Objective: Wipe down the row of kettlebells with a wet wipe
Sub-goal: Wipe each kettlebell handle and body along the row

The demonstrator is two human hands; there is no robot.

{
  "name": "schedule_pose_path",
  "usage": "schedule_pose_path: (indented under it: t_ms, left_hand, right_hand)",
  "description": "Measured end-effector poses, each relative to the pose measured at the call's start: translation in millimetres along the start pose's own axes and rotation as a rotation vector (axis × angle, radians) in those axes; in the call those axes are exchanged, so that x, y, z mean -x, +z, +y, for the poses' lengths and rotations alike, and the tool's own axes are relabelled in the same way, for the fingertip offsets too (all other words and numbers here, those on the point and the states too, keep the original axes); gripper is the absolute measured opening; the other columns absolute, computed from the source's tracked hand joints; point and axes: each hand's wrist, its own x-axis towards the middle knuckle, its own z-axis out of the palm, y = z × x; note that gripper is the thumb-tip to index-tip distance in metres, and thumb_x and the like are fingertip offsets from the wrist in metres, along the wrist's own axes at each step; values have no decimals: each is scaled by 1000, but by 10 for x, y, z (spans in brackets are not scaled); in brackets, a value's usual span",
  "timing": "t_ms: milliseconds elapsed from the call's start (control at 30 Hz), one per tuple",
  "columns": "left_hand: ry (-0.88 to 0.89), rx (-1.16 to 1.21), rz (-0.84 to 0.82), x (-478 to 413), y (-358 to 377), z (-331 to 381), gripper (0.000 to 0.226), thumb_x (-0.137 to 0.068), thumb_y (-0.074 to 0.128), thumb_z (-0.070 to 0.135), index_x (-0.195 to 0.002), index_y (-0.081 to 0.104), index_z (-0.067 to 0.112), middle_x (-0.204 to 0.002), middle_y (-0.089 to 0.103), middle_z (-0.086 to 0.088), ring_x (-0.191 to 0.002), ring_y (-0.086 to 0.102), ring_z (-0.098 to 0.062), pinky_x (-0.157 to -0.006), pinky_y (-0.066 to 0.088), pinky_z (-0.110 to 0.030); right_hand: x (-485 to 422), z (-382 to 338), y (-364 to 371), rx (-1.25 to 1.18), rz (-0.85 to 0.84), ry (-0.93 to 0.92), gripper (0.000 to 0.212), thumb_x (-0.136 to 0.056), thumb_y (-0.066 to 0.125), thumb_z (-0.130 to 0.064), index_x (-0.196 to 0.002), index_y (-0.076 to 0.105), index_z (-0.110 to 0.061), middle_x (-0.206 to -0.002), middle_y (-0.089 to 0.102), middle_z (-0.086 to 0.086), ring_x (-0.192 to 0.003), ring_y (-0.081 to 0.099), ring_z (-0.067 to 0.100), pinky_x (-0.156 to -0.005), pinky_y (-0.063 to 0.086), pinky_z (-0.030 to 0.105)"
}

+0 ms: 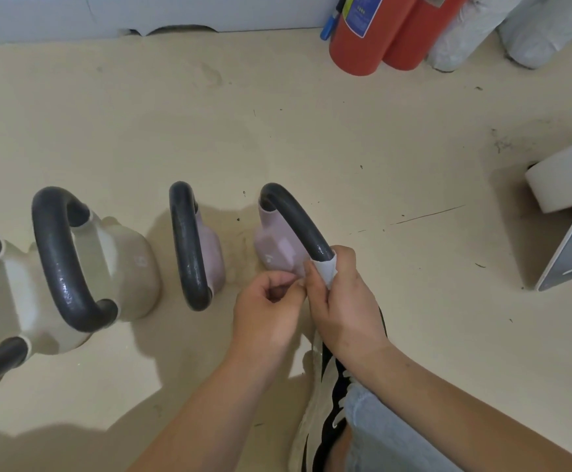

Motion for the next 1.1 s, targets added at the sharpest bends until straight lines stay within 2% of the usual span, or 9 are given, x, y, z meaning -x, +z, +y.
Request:
schedule_pose_path:
  t_ms: [133,233,300,467,567,633,767,900,1100]
  left_hand:
    - [-13,26,18,24,7,-63,7,-90,74,24,-97,75,26,-91,76,0,-87,72,-19,-74,57,-26]
    - [-21,46,27,44,16,-81,11,-92,73,23,-102,73,25,-93,75,-2,-85,72,-20,-64,56,-19]
    - [-17,49,40,48,15,-80,13,-92,73,21,-103,72,25,-92,75,-1,-85,73,-20,-68,56,-21]
    - [27,6,66,38,-3,-35,14,-93,68,17,-101,69,28,-94,73,5,-88,71,-14,-71,53,-19]
    - [190,-43,23,76,31,52,13,-95,66,19,-94,70,31,-88,72,10,-81,68,-6,-67,50,-10]
    - [305,-89,-62,101,73,116,17,-98,63,21,-96,72,35,-92,72,11,-84,68,-6,-70,53,-14]
    - [372,-83,-134,91,157,151,30,-102,54,12,-103,74,34,-104,71,6,-95,68,-7,-78,52,-16]
    - [410,-163,-81,133,207,56,24,-104,53,15,-104,72,29,-108,60,5,-100,60,-2,-81,43,-7]
    - [429,-214,-48,-4,197,-31,18,-102,55,17,-102,68,29,-102,65,3,-93,65,-11,-80,54,-28]
  right_hand:
    - [59,15,58,-109,7,35,31,-99,38,-60,-115,28,-36,-80,62,-3,-68,64,20,-60,53,42]
    - [74,95,142,-186,-12,91,25,-105,43,-49,-120,28,-36,-76,62,1,-67,64,27,-61,55,51]
    - [92,147,196,-201,-34,105,27,-107,44,-43,-127,28,-39,-74,63,1,-65,65,27,-60,55,53]
    - [109,173,126,-249,-39,87,44,-106,51,-42,-145,33,-34,-84,63,-16,-68,63,0,-61,46,20]
    - [147,138,-62,-279,27,82,66,-96,70,-37,-152,35,-34,-126,59,-23,-103,63,-9,-78,51,14]
    - [165,108,-179,-328,107,41,62,-92,69,-28,-149,45,-28,-133,53,-22,-111,59,-8,-80,51,12]
    - [139,27,-298,-406,169,-34,40,-93,55,-35,-130,69,-29,-112,61,-6,-105,61,4,-82,47,11]
    - [125,51,-267,-348,74,7,31,-108,53,-18,-126,74,-31,-104,59,4,-95,59,6,-79,42,8]
    - [146,70,-283,-373,101,0,38,-105,55,-6,-120,77,-32,-93,66,1,-81,61,8,-71,43,9]
